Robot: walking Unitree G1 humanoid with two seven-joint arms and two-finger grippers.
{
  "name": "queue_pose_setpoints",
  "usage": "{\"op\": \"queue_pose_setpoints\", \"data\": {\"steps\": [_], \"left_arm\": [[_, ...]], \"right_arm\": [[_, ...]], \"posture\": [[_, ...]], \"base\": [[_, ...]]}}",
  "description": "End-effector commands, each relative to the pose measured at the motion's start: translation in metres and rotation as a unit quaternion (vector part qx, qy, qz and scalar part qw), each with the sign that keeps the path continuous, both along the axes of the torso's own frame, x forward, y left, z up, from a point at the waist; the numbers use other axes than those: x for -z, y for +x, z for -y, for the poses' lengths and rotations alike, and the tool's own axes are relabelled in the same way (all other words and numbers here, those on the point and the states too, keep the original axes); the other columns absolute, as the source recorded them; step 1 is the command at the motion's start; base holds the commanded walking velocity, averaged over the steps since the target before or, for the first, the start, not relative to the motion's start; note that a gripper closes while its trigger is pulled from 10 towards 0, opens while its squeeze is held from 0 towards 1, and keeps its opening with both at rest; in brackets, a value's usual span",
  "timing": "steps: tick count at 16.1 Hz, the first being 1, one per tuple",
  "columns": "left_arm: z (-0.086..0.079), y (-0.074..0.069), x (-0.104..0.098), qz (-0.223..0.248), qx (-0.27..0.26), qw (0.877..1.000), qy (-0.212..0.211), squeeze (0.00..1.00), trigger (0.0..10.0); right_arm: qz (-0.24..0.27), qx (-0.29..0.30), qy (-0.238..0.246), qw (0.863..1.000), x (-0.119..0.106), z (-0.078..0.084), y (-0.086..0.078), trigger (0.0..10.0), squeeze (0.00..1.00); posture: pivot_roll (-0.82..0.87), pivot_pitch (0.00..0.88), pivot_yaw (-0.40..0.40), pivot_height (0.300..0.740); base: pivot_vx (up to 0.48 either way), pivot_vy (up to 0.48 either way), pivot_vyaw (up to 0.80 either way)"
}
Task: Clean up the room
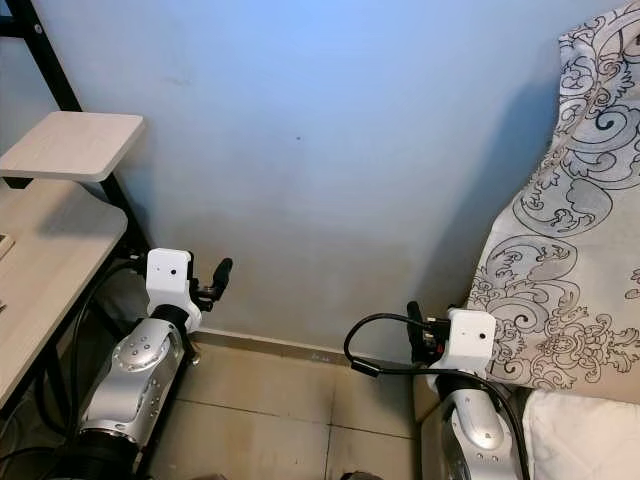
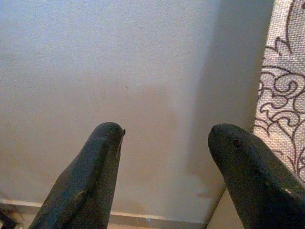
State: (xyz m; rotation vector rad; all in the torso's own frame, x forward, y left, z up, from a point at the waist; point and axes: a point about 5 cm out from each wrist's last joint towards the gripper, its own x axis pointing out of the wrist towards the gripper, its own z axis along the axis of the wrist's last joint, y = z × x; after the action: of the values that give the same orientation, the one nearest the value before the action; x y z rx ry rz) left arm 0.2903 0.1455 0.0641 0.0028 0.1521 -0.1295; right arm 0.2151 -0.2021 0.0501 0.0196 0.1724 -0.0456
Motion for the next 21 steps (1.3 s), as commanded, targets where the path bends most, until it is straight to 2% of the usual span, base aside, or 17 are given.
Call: {"op": "queue_pose_setpoints", "data": {"steps": [1, 5, 6, 7, 9, 12, 15, 16, 18, 21], "left_arm": [[0.021, 0.007, -0.006, -0.047, 0.120, 0.984, -0.123, 0.00, 10.0], [0.021, 0.007, -0.006, -0.047, 0.120, 0.984, -0.123, 0.00, 10.0], [0.018, 0.022, -0.012, -0.015, 0.106, 0.989, -0.105, 0.00, 10.0], [0.014, 0.035, -0.022, -0.001, 0.103, 0.991, -0.086, 0.00, 10.0], [0.014, 0.039, -0.026, 0.003, 0.106, 0.991, -0.085, 0.00, 10.0], [0.010, 0.037, -0.024, 0.003, 0.108, 0.990, -0.092, 0.00, 10.0], [0.014, 0.005, -0.023, 0.016, 0.189, 0.979, -0.068, 0.00, 10.0], [0.016, 0.004, -0.020, 0.011, 0.193, 0.979, -0.064, 0.00, 10.0], [0.023, 0.010, -0.020, 0.013, 0.197, 0.979, -0.057, 0.00, 10.0], [0.028, 0.013, -0.028, 0.022, 0.208, 0.976, -0.056, 0.00, 10.0]], "right_arm": [[0.002, 0.045, 0.044, 0.998, -0.016, -0.006, -0.008, 10.0, 0.00], [0.002, 0.045, 0.044, 0.998, -0.016, -0.006, -0.008, 10.0, 0.00], [0.004, 0.042, 0.050, 0.998, -0.009, -0.005, 0.011, 10.0, 0.00], [0.015, 0.046, 0.055, 0.997, -0.011, -0.003, 0.028, 10.0, 0.00], [0.020, 0.049, 0.057, 0.997, -0.014, -0.002, 0.033, 10.0, 0.00], [0.026, 0.060, 0.057, 0.996, -0.018, 0.001, 0.030, 10.0, 0.00], [0.036, 0.074, 0.017, 0.996, -0.024, 0.007, -0.006, 10.0, 0.00], [0.036, 0.081, 0.025, 0.996, -0.023, 0.008, -0.012, 10.0, 0.00], [0.021, 0.074, 0.013, 0.997, -0.020, 0.004, -0.005, 10.0, 0.00], [0.037, 0.079, 0.007, 0.996, -0.029, 0.004, 0.002, 10.0, 0.00]], "posture": [[-0.01, 0.000, -0.008, 0.740], [-0.01, 0.000, -0.008, 0.740], [0.04, 0.000, -0.003, 0.740], [0.04, 0.000, 0.000, 0.740], [0.03, 0.000, 0.008, 0.740], [0.03, 0.000, 0.014, 0.740], [0.01, 0.000, 0.016, 0.740], [0.01, 0.000, 0.017, 0.740], [0.00, 0.000, 0.021, 0.740], [-0.01, 0.000, 0.030, 0.740]], "base": [[0.000, 0.000, 0.00], [0.000, 0.000, 0.00], [0.000, 0.000, 0.00], [0.000, 0.000, 0.00], [0.000, 0.000, 0.00], [0.000, 0.000, 0.00], [0.000, 0.000, 0.00], [0.000, 0.000, 0.00], [0.000, 0.000, -0.29], [0.000, 0.000, -0.59]]}}
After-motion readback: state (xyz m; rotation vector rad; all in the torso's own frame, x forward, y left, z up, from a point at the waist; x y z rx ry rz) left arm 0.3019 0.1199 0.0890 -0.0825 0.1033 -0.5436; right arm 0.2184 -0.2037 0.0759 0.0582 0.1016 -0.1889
